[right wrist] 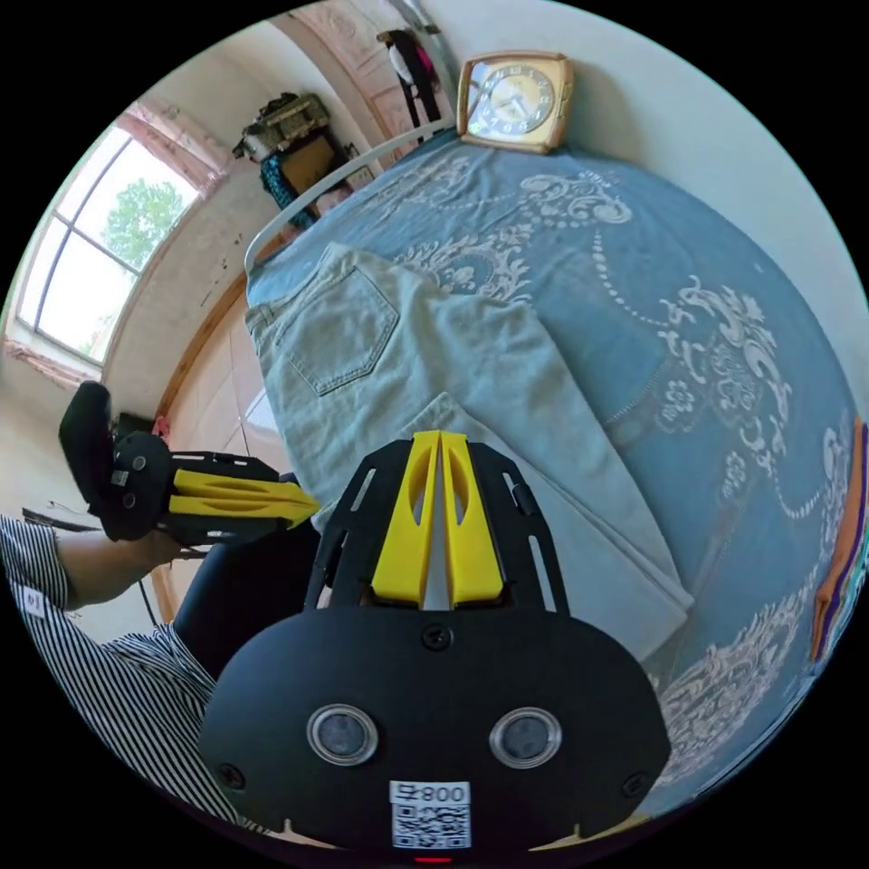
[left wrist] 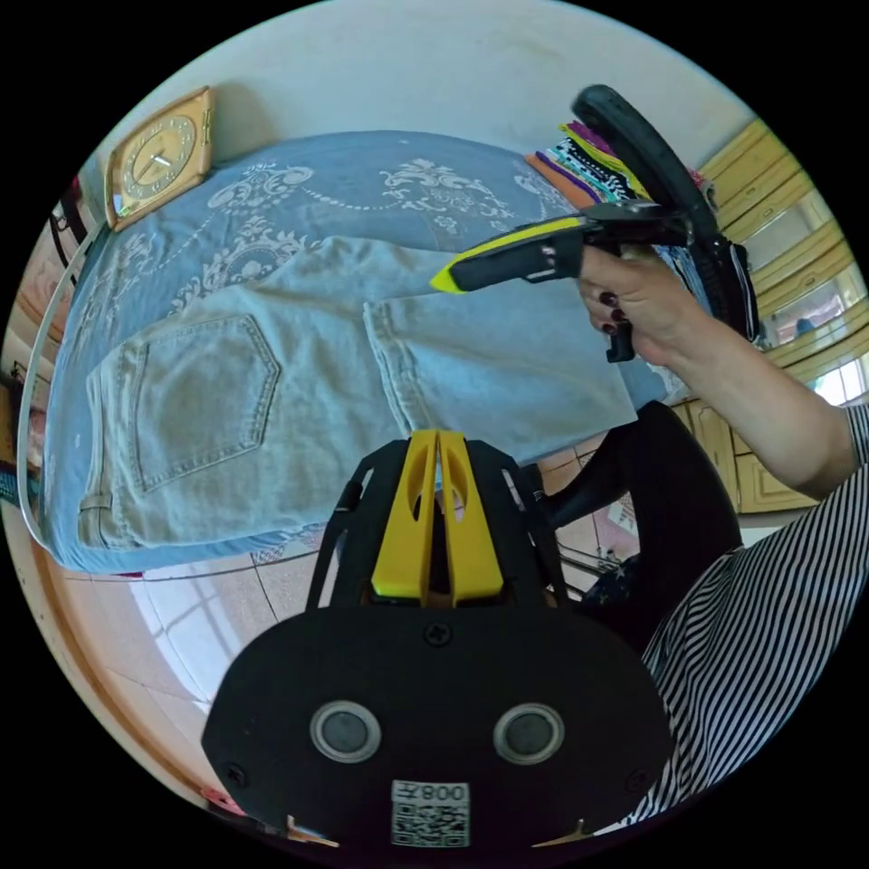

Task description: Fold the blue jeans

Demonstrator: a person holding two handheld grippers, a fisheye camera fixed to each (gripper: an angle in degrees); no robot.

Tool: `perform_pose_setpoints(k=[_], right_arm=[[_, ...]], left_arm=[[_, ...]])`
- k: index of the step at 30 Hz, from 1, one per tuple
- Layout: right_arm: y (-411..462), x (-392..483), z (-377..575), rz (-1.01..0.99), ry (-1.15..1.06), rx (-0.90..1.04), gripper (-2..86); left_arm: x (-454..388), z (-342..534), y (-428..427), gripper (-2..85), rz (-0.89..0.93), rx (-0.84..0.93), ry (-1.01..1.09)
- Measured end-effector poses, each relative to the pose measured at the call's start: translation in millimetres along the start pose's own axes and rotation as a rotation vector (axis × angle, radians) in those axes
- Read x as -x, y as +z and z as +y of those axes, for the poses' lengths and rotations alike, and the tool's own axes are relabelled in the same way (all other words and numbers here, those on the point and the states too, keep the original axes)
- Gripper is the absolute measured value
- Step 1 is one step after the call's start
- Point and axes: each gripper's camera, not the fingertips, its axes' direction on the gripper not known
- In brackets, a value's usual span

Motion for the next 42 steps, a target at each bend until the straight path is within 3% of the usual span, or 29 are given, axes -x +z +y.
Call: perform_pose_setpoints(k=[6, 12, 13, 21, 24, 30, 34, 42], right_arm=[[-19.9, -54.2, 122.2, 0.052, 0.187, -0.044, 0.2], [47.0, -89.0, 224.5, 0.032, 0.384, 0.077, 0.2], [54.5, -94.7, 235.9, 0.015, 0.406, 0.025, 0.2], [74.2, -127.4, 278.5, -0.033, 0.43, -0.087, 0.1], [113.8, -143.3, 296.8, -0.082, 0.454, 0.003, 0.1], [153.7, -169.4, 318.2, -0.133, 0.476, -0.027, 0.2], [166.4, -190.9, 330.5, -0.182, 0.506, -0.099, 0.5], [200.1, -267.1, 325.9, -0.263, 0.614, -0.25, 5.2]], left_arm=[[-68.4, -58.6, -47.8, 0.2, 0.048, 0.019, 0.095], [-120.2, -130.1, -59.4, 0.2, -0.022, 0.172, 0.15], [-125.4, -143.1, -72.2, 0.2, -0.012, 0.174, 0.14], [-209.3, -209.1, -170.6, 0.3, -0.006, 0.1, 0.202], [-259.0, -238.1, -193.5, 0.6, 0.038, 0.078, 0.267], [-359.4, -299.4, -214.0, 3.6, 0.05, 0.1, 0.413], [-416.9, -327.0, -211.8, 7.5, -0.027, 0.189, 0.496], [-487.9, -355.2, -265.0, 7.1, -0.188, 0.138, 0.598]])
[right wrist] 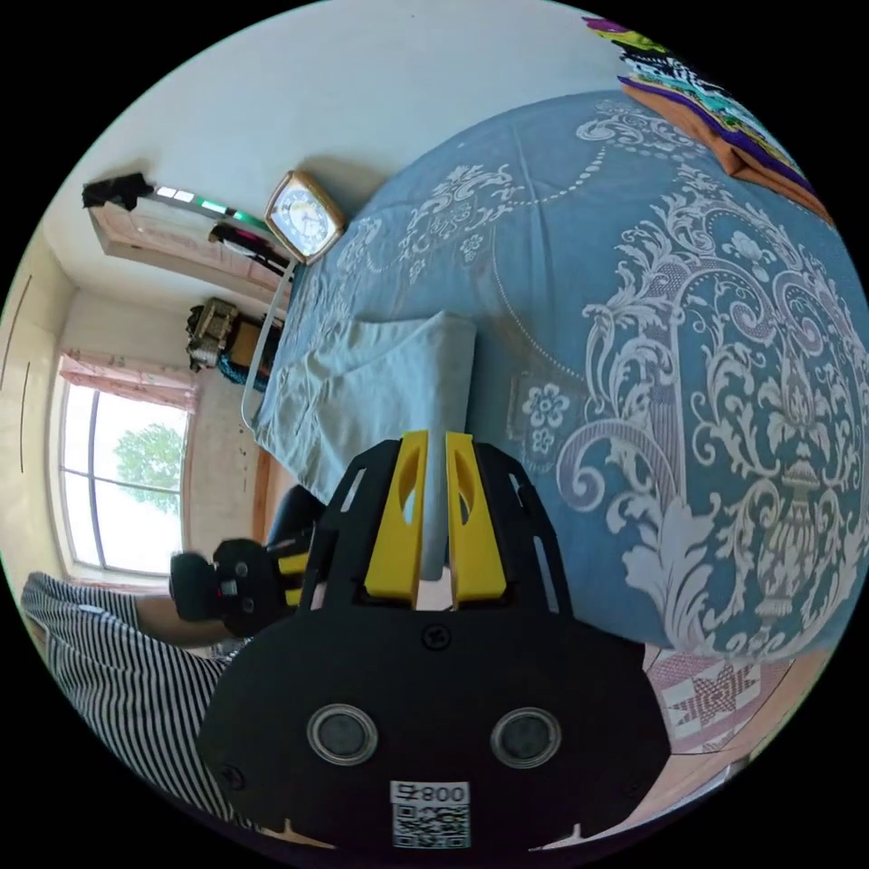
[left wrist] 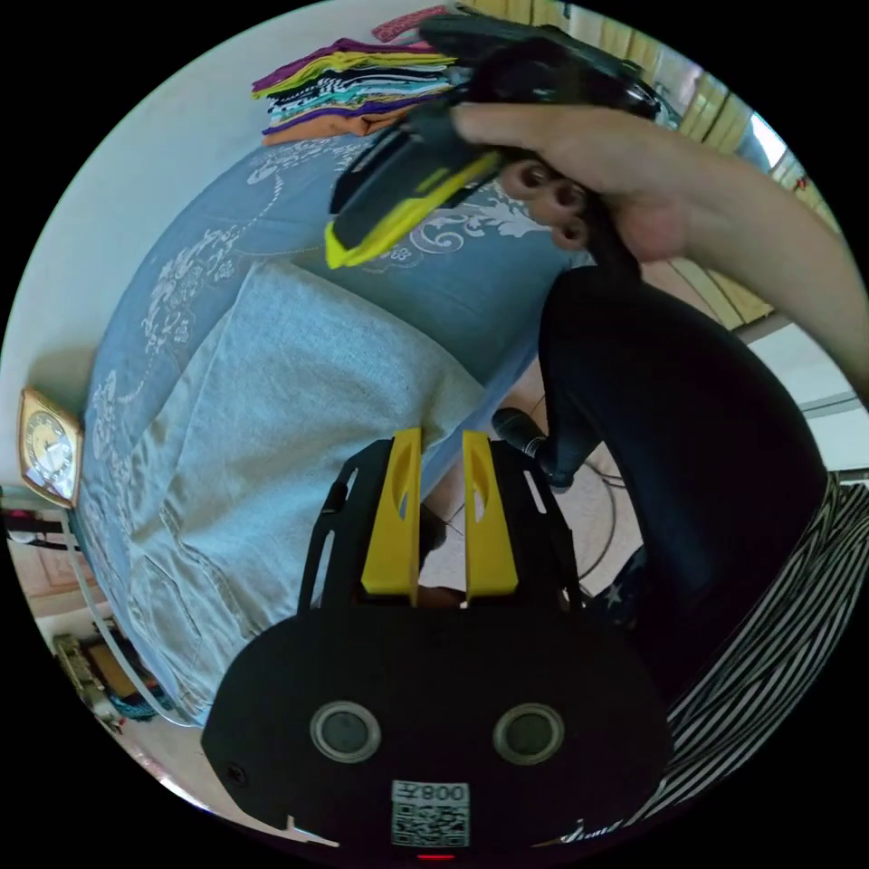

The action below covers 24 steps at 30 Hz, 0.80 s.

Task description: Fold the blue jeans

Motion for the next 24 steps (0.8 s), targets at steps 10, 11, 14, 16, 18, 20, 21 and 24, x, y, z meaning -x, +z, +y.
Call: perform_pose_setpoints(k=[10, 11, 14, 16, 18, 20, 21, 24], right_arm=[[71.3, -65.1, -52.6, -0.104, 0.093, 0.072, 7.3], [76.6, -66.4, -54.6, -0.1, 0.09, 0.085, 7.1], [92.4, -74.3, -61.4, -0.091, 0.076, 0.111, 6.1], [100.4, -82.0, -63.7, -0.101, 0.082, 0.115, 5.6], [105.7, -85.3, -64.9, -0.103, 0.083, 0.113, 5.5], [110.9, -87.7, -66.0, -0.1, 0.084, 0.109, 5.5], [114.2, -90.1, -67.0, -0.104, 0.088, 0.109, 5.5], [121.4, -97.6, -69.8, -0.131, 0.107, 0.11, 5.6]], left_arm=[[-47.3, -31.1, -63.5, 5.3, -0.282, -0.051, 0.095], [-44.0, -33.8, -69.9, 4.9, -0.273, -0.054, 0.087], [-32.5, -39.8, -86.4, 5.2, -0.215, -0.046, 0.075], [-22.8, -42.4, -99.9, 6.0, -0.163, -0.048, 0.041], [-14.2, -41.1, -115.3, 6.9, -0.141, -0.092, -0.001], [-8.0, -42.8, -121.3, 7.9, -0.165, -0.106, -0.016], [-7.0, -44.6, -118.3, 7.8, -0.166, -0.09, -0.009], [-5.4, -45.6, -105.5, 7.1, -0.242, -0.077, 0.023]])
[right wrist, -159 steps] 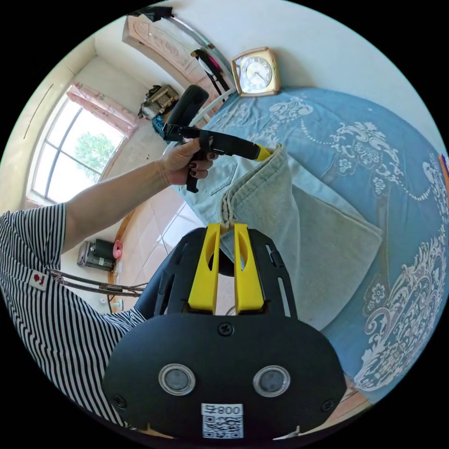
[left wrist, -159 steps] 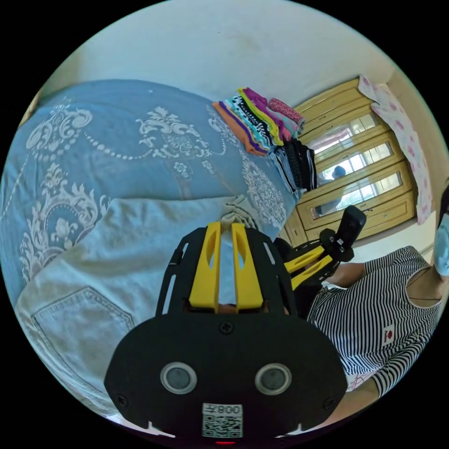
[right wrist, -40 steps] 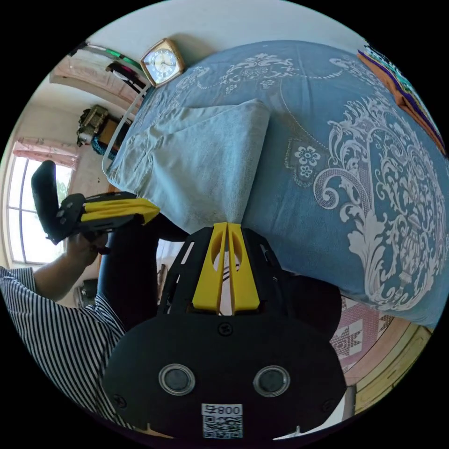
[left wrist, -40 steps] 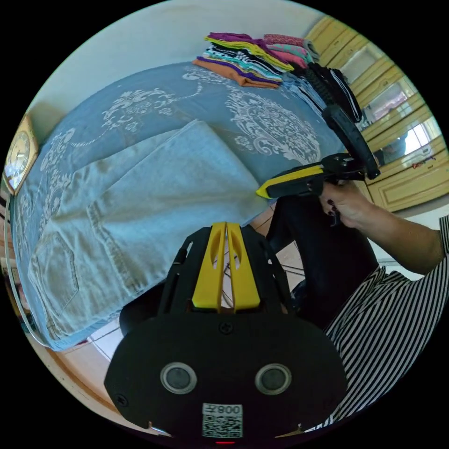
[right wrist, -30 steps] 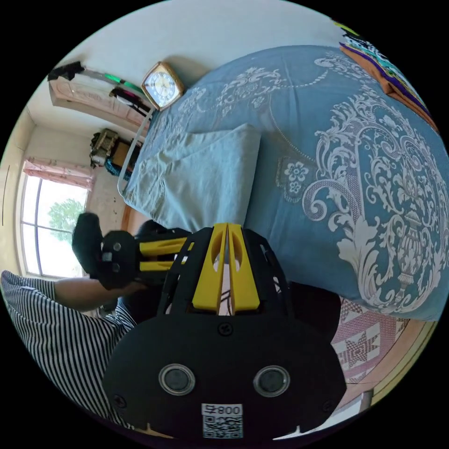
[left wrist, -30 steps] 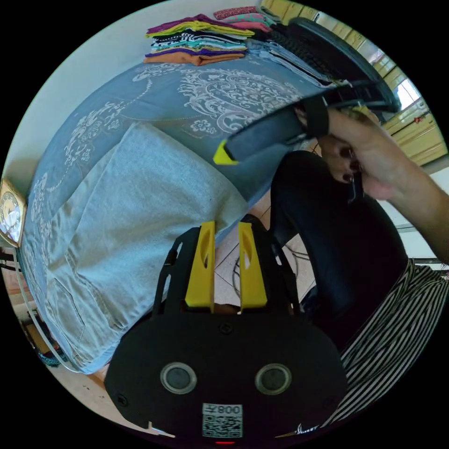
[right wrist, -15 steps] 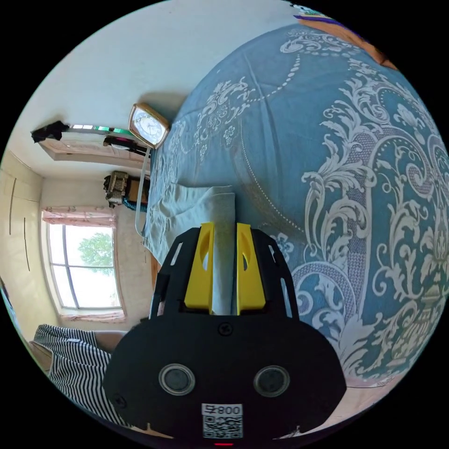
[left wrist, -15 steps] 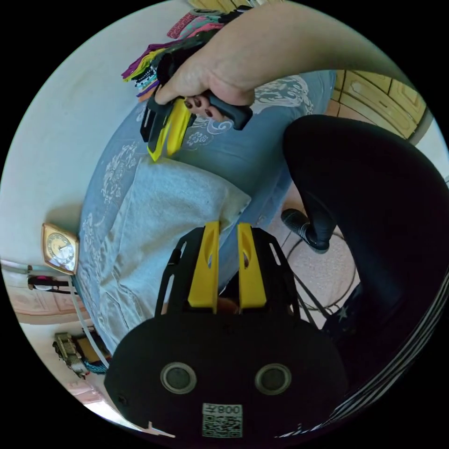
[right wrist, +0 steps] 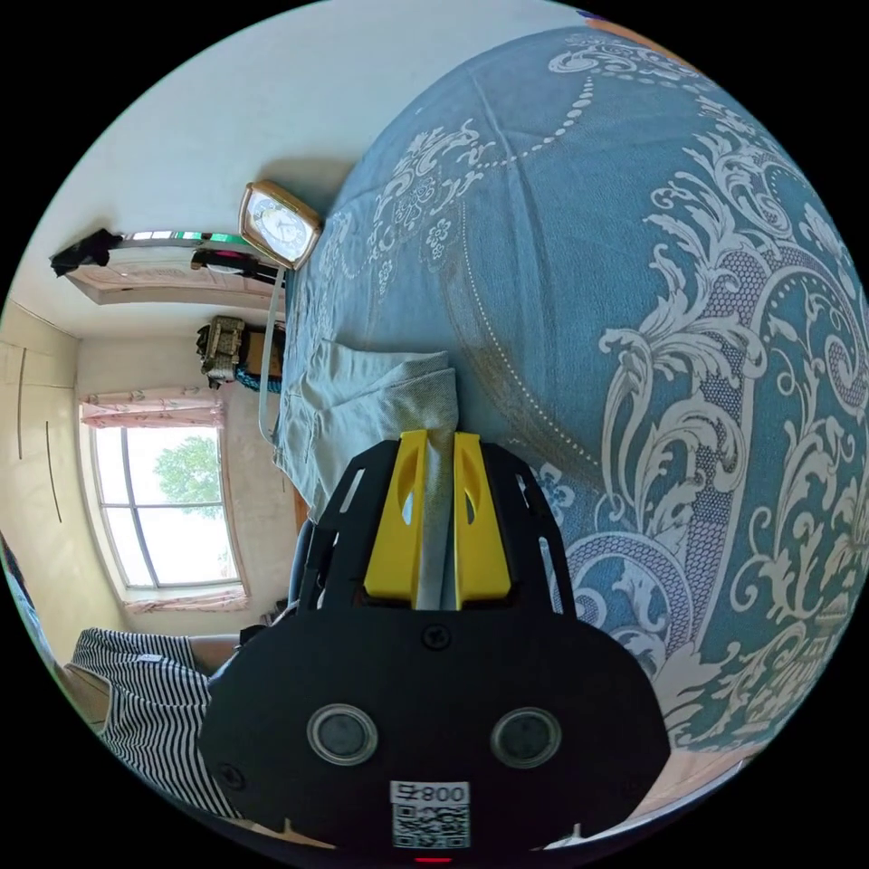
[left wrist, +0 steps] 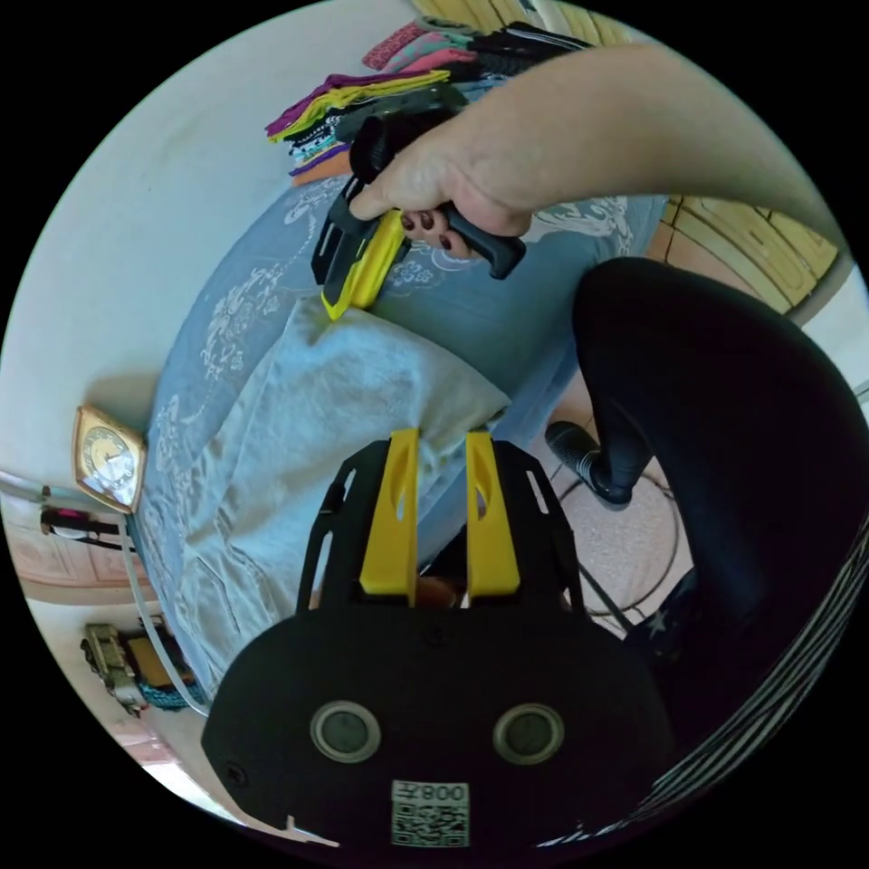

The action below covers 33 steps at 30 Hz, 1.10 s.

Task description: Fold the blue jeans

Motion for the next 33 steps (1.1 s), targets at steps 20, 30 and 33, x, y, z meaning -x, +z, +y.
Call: perform_pose_setpoints(k=[20, 30, 33], right_arm=[[10.2, -11.4, -23.5, -0.154, 0.045, -0.007, 9.0], [-6.4, 5.9, -26.2, -0.366, 0.09, -0.04, 3.8], [-24.6, 21.7, -21.2, -0.404, 0.063, -0.066, 3.1]], left_arm=[[129.8, 109.2, 50.3, 1.3, 0.247, -0.143, -0.196], [159.2, 184.0, 103.7, 1.0, 0.284, -0.18, -0.233], [157.3, 207.5, 122.6, 0.9, 0.292, -0.183, -0.213]])
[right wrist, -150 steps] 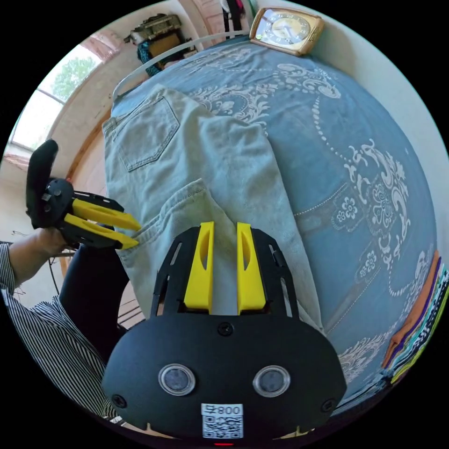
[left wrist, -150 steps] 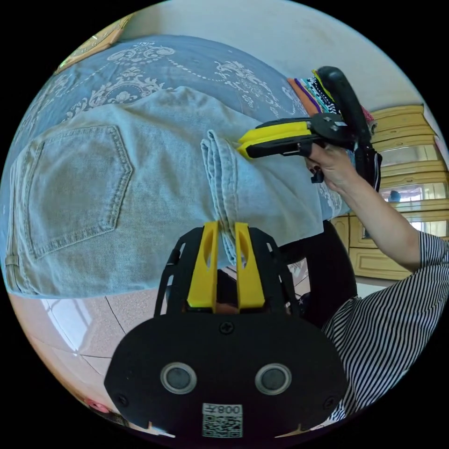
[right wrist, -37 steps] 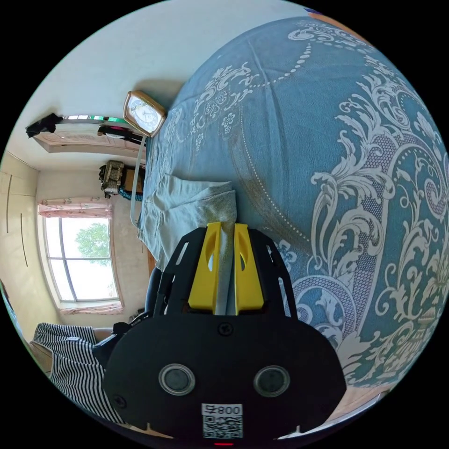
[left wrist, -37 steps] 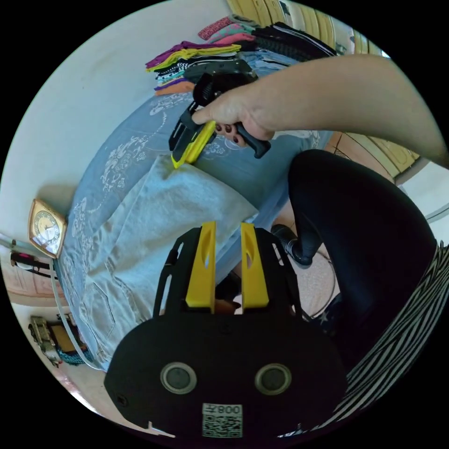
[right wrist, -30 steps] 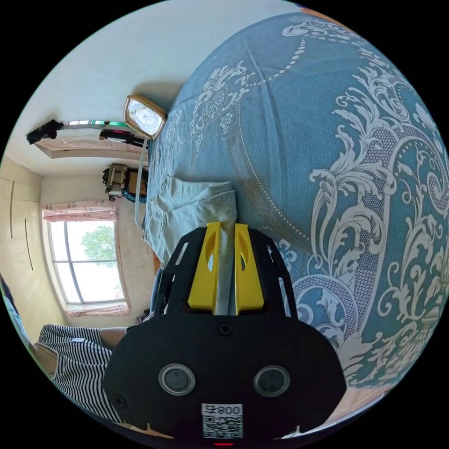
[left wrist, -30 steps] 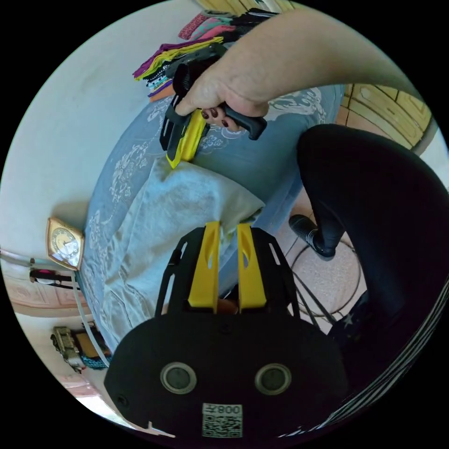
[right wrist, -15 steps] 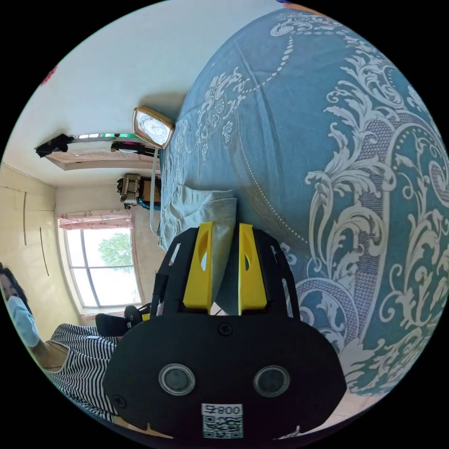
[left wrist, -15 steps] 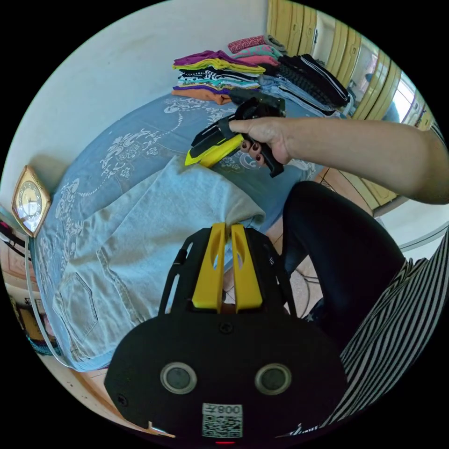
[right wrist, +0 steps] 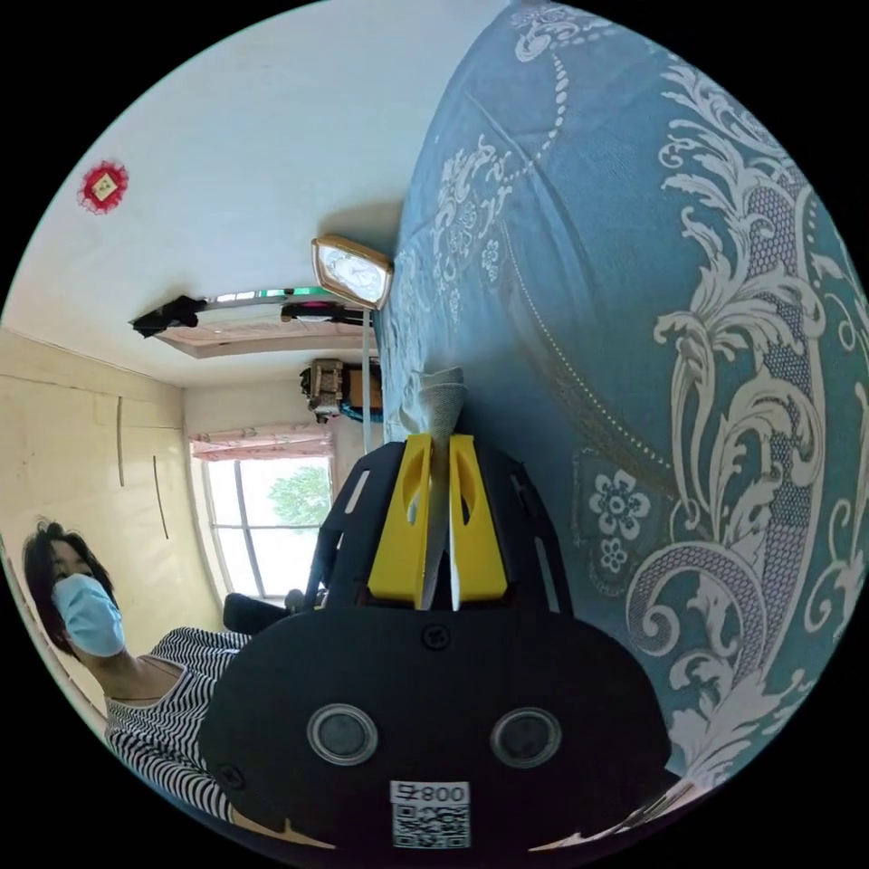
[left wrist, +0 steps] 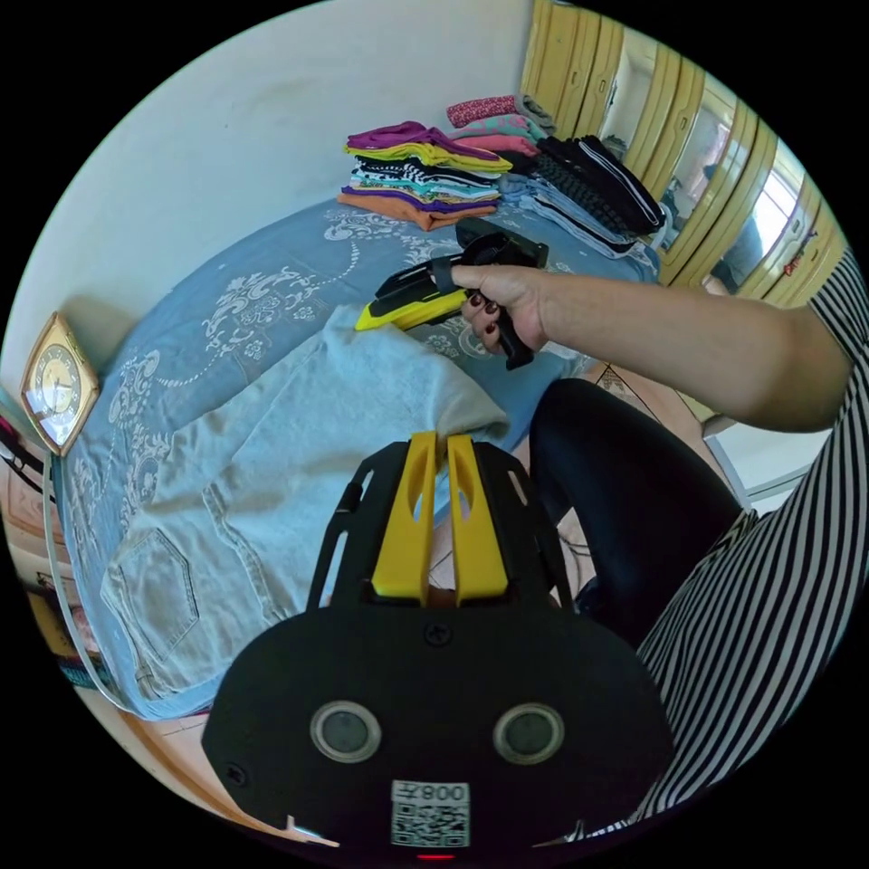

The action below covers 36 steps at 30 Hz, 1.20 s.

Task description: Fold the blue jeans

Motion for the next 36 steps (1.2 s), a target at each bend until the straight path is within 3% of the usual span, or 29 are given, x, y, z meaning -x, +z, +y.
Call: perform_pose_setpoints(k=[15, 26, 36], right_arm=[[-66.2, 111.4, 36.4, 0.039, 0.025, -0.101, 2.4], [-32.4, 299.0, 18.1, 0.018, -0.115, -0.084, 2.7], [68.8, 478.7, -24.4, 0.028, -0.22, 0.057, 2.9]], left_arm=[[29.2, 176.2, 95.7, 1.2, 0.104, -0.094, 0.021], [134.2, 432.5, 117.5, 1.4, 0.16, -0.326, -0.192], [219.7, 699.6, 171.2, 1.3, 0.224, -0.496, -0.467]])
